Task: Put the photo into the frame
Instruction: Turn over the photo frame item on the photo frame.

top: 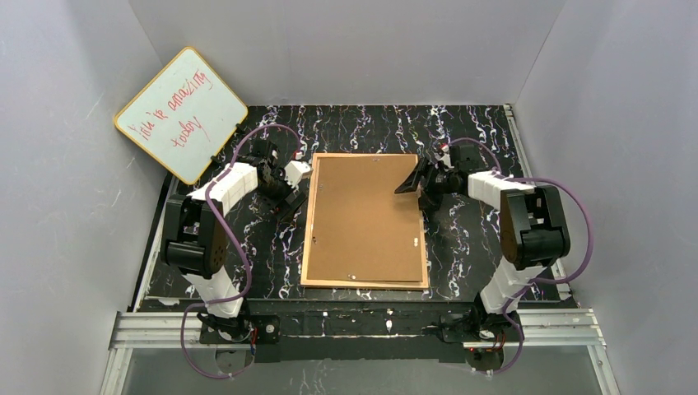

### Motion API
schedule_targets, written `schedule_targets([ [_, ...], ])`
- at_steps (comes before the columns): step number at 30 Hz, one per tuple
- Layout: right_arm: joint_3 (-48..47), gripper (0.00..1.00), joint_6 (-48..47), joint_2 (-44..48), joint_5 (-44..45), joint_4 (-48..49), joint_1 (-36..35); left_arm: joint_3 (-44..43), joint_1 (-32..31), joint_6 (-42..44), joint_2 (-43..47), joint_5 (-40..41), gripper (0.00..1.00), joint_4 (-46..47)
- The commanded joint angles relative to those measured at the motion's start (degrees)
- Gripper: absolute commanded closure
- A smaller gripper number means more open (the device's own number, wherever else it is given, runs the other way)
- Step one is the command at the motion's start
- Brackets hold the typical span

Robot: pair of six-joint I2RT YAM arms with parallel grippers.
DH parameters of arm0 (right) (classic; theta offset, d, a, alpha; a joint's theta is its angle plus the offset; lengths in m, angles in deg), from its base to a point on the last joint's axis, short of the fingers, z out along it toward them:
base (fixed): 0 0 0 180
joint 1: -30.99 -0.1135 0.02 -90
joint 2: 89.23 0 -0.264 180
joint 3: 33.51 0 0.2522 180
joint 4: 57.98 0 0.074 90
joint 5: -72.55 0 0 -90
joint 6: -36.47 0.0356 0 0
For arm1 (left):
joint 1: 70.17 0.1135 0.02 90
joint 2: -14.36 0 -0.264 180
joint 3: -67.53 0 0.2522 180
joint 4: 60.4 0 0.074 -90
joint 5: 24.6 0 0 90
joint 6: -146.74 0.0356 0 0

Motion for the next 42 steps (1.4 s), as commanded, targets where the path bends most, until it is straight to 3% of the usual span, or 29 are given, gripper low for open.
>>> schedule_targets([
  [1, -6.4, 0.03, -3.5, 4.1, 10.1, -8.9, -1.3, 0.3, -0.3, -1.2, 2.7, 0.2, 0.02, -0.7],
  [7, -12.3, 0.01, -6.4, 4.1, 14.3, -15.7, -4.2, -0.2, -0.3, -2.1, 2.2, 0.4, 0.02, -1.4],
  [14, -12.8, 0.01, -5.2, 1.6, 10.1, -15.2, -5.3, -0.1, -0.3, -2.2, 2.3, 0.9, 0.02, -1.6],
  [28, -13.7, 0.01, -3.4, 0.4, 10.5, -15.8, -8.0, 2.7, -0.3, -3.9, -0.8, 0.9, 0.02, 3.0],
  [42, -25.8, 0.01, -5.1, -4.5, 28.7, -31.1, -15.8, 1.8, -0.2, -3.3, 0.3, 1.4, 0.02, 1.7],
])
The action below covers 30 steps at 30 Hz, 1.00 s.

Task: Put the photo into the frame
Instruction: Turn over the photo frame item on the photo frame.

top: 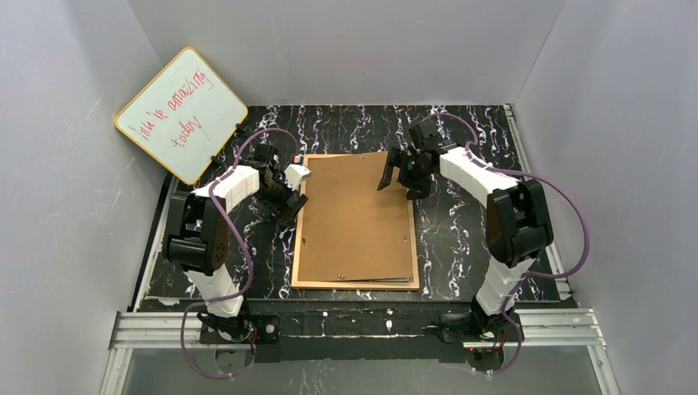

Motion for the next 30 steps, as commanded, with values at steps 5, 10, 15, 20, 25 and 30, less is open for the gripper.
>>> schedule_targets([
  [5, -11.7, 0.01, -2.5, -5.6, 15.5, -12.3, -6.6, -0.9, -0.1, 0.5, 2.0, -0.5, 0.02, -2.3],
  [10, -16.1, 0.01, -3.9, -7.0, 23.5, -17.0, -9.2, -1.2, 0.0, 0.7, 2.1, -0.5, 0.02, -2.7],
  [15, -21.2, 0.01, -6.2, -8.0, 28.8, -20.3, -10.9, -2.2, 0.5, 0.7, 2.4, -0.9, 0.02, -3.8],
  [20, -23.3, 0.01, -7.7, -8.1, 30.6, -20.7, -12.5, -3.5, 0.9, 1.0, 2.6, -1.2, 0.02, -5.2],
  [25, -14.0, 0.01, -8.2, 3.0, 22.5, -2.5, -11.9, -4.3, 2.2, 1.0, 2.0, -3.7, 0.02, -7.2],
  [30, -4.6, 0.01, -2.9, 10.7, 3.3, 11.6, -9.3, -4.3, 3.9, 2.7, 1.2, -8.0, 0.03, -10.9],
])
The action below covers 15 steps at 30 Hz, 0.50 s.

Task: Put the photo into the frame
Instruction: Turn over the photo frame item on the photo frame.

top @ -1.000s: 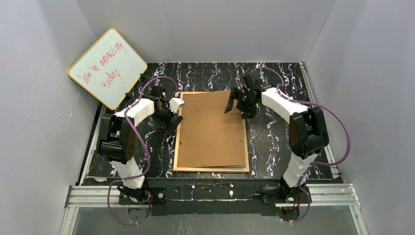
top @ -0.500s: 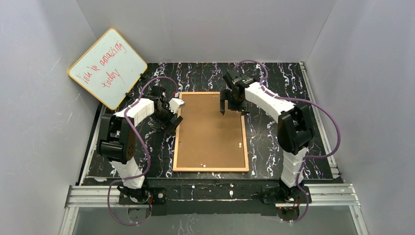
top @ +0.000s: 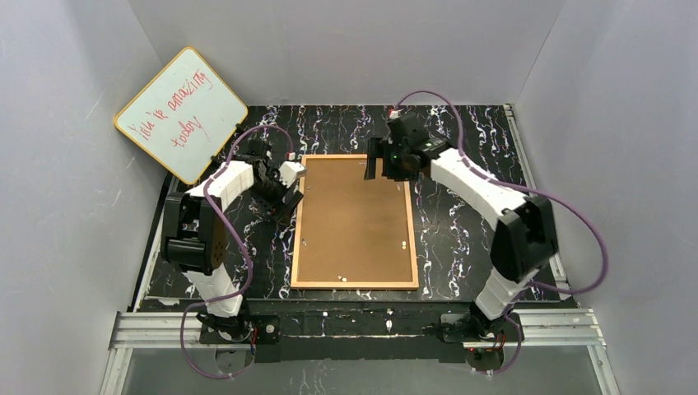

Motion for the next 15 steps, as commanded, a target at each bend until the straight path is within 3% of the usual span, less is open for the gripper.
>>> schedule_targets([
  [1, 8.7, 0.01, 6.1, 10.3, -18.5, 21.9, 2.0, -1.4, 1.8, 1.7, 0.9, -7.3, 0.05, -6.7],
  [3, 13.5, 0.02, 9.8, 11.6, -21.8, 27.4, 1.2, -1.7, 1.9, 1.8, 0.5, -10.4, 0.1, -9.2],
  [8, 18.9, 0.26, 12.1, 9.3, -23.3, 32.5, -4.4, -1.6, 1.9, 1.1, -1.4, -18.2, 0.29, -13.2],
  [11, 22.8, 0.3, 11.4, 8.9, -24.7, 40.7, -7.9, -1.4, 1.9, 0.0, -3.6, -21.4, 0.38, -13.9],
  [15, 23.2, 0.32, 9.5, 5.8, -26.9, 44.8, -10.8, -1.3, 1.9, -0.7, -7.0, -23.7, 0.54, -14.2],
])
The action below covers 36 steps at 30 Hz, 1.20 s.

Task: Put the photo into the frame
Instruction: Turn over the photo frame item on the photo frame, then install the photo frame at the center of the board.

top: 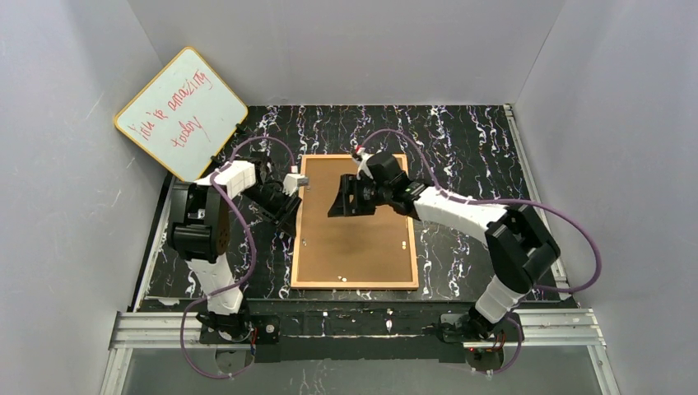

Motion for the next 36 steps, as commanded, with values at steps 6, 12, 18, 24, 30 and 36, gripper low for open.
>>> schedule_targets([
  [6, -2.1, 0.38, -3.1, -8.5, -7.1, 12.1, -5.5, -1.6, 0.6, -1.2, -6.0, -7.2, 0.73, -3.2],
  [12, -3.4, 0.42, -3.3, -14.4, -8.4, 15.3, -7.0, -1.5, 0.9, -1.1, -6.3, -7.5, 0.81, -3.1],
  [18, -6.0, 0.48, -3.0, -19.6, -9.1, 17.1, -8.4, -0.8, 1.3, -1.8, -6.3, -7.1, 0.95, -2.7],
  [24, -8.4, 0.52, -1.5, -23.3, -8.8, 18.3, -9.7, 0.2, 1.3, -3.4, -5.9, -6.0, 1.0, -0.8],
  [30, -9.5, 0.53, -1.5, -25.2, -8.8, 18.5, -10.7, 0.1, 1.3, -5.0, -6.0, -5.0, 1.0, 0.6],
  [36, -10.1, 0.54, -2.2, -26.3, -8.6, 18.1, -10.9, -0.1, 1.3, -5.5, -6.3, -5.1, 1.0, 0.6],
])
